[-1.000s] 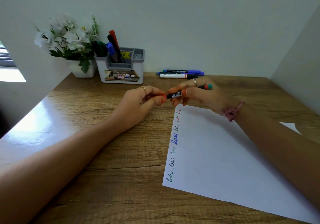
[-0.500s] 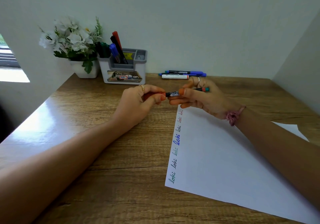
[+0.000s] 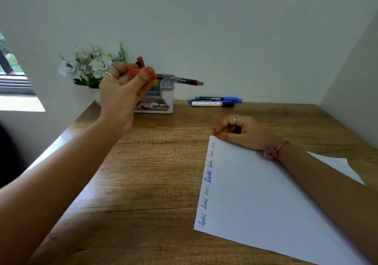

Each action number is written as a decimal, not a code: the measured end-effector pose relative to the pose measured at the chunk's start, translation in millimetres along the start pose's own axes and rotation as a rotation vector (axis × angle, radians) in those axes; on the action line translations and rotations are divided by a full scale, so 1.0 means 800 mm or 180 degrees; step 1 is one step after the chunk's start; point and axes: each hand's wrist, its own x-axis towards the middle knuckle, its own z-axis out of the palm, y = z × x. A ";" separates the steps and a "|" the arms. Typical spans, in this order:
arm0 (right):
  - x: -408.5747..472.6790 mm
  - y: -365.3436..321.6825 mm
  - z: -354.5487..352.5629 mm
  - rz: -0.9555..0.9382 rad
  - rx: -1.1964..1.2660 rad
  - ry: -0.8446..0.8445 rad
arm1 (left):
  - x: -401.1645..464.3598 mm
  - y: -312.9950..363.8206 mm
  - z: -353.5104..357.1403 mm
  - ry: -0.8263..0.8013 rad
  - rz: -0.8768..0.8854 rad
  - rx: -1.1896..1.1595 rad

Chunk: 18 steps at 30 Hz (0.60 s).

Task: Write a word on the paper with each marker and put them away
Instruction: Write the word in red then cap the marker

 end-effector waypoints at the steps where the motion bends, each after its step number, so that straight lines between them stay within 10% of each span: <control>1: 0.001 0.001 -0.001 -0.0002 -0.0010 0.0011 | 0.007 0.008 -0.001 0.0033 0.0176 0.0043; 8: -0.001 -0.004 -0.001 0.0049 0.0019 0.0063 | 0.072 0.039 -0.001 0.0305 0.1350 0.1777; 18: -0.003 -0.013 -0.003 -0.0013 -0.0013 0.0066 | 0.110 0.005 -0.002 0.0214 0.1529 0.3119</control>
